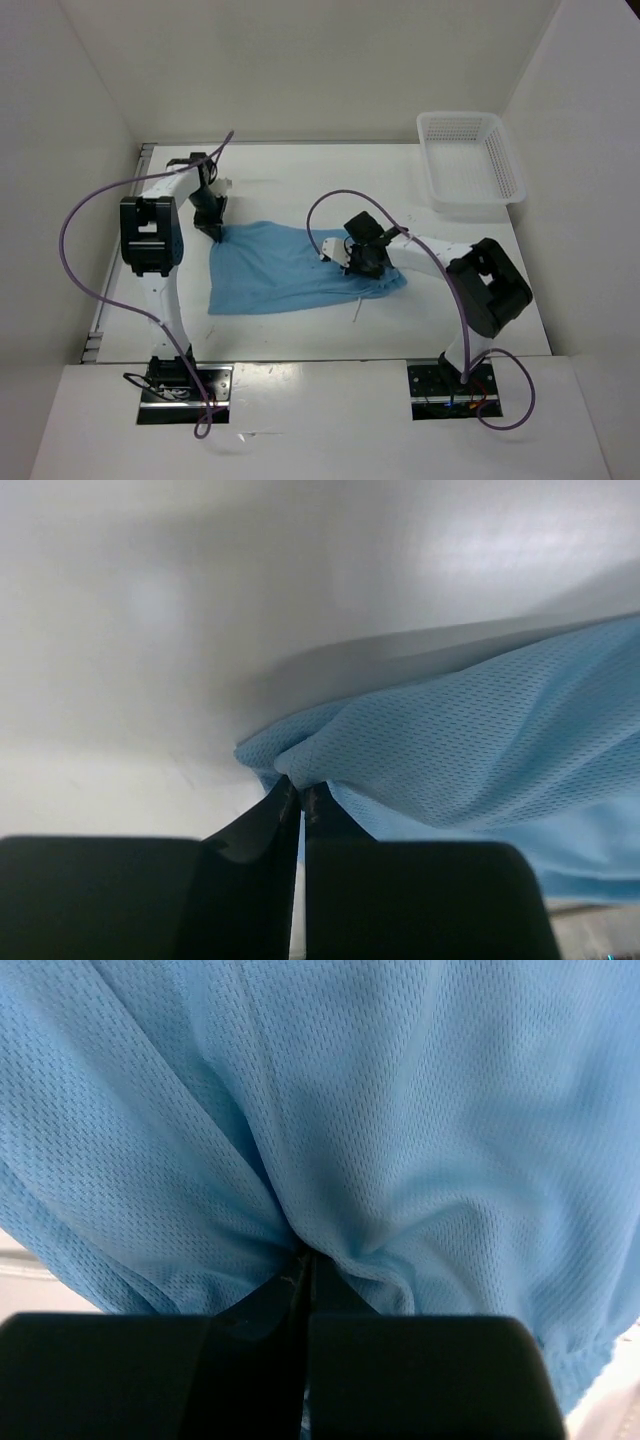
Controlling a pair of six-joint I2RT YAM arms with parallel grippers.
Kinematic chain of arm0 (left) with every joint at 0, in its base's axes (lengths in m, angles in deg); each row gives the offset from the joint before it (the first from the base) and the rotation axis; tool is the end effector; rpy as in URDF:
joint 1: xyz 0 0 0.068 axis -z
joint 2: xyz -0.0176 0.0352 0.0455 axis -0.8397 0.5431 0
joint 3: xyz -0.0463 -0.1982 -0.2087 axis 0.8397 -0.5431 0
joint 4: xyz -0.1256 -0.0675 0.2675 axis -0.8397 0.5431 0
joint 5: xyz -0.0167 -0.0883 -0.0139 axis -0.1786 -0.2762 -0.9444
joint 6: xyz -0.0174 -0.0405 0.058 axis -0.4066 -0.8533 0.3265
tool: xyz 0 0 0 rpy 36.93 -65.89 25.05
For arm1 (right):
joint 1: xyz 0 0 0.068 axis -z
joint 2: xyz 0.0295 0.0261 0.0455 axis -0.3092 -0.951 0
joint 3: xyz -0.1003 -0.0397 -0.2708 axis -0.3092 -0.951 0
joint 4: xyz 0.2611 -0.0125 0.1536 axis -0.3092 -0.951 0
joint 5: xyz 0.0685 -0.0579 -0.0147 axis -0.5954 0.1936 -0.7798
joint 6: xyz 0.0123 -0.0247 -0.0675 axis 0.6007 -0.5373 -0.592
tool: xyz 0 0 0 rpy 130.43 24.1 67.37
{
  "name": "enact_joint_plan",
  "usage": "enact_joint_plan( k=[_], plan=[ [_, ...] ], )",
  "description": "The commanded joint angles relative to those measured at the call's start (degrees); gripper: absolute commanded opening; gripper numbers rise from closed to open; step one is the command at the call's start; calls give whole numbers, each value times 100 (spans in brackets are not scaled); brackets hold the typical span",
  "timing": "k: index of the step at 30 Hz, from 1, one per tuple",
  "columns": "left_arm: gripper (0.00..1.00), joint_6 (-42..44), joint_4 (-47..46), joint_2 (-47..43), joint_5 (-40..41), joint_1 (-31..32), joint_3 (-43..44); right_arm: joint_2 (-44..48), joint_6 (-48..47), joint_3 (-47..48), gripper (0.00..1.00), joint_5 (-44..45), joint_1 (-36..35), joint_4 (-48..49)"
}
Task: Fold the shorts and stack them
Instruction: Fold the shorts
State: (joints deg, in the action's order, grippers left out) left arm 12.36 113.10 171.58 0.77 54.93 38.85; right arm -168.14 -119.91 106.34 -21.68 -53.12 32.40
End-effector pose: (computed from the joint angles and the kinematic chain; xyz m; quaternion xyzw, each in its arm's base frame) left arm 0.4717 0.0113 0.1245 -0.0188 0.9974 -0.0536 0.0441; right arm 0.2848 0.2039 0.1211 -0.6398 0.7445 0.0055 0.1907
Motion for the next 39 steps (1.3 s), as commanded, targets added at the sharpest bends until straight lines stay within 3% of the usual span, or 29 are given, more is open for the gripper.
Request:
enact_joint_plan(
  k=[1,6,9,10,11,13,16,20,24,29,39],
  plan=[
    [3,25,-789,671,158,-2,1081,-508,-227,331,0,208,83,619],
    [2,25,-789,1252,368,-2,2418,-1061,-166,1245,0,393,276,778],
    [9,25,-728,1420,369,-2,2999,-1351,115,1851,0,446,277,726],
    [20,25,-728,1420,239,-2,3130,-1404,194,2114,0,446,277,656],
    [50,25,-675,1420,159,-2,3132,-1405,429,2238,0,446,277,655],
    [67,25,-675,1114,-60,-2,3009,-1318,799,2580,6,446,277,603],
    [90,25,-990,359,-429,-194,2492,-1010,1835,3081,34,297,330,410],
    [95,25,-1114,-765,-835,-407,1701,-518,3285,3206,35,191,715,86],
    [95,25,-693,-1093,-686,-407,638,-306,4454,2550,38,24,1409,-197],
    [92,25,-587,-1304,-624,-407,-697,-113,4904,1854,43,-81,1691,-434],
    [90,25,-587,-1120,-738,-407,-1412,-60,5143,1387,49,-1277,1912,-549]
  ],
)
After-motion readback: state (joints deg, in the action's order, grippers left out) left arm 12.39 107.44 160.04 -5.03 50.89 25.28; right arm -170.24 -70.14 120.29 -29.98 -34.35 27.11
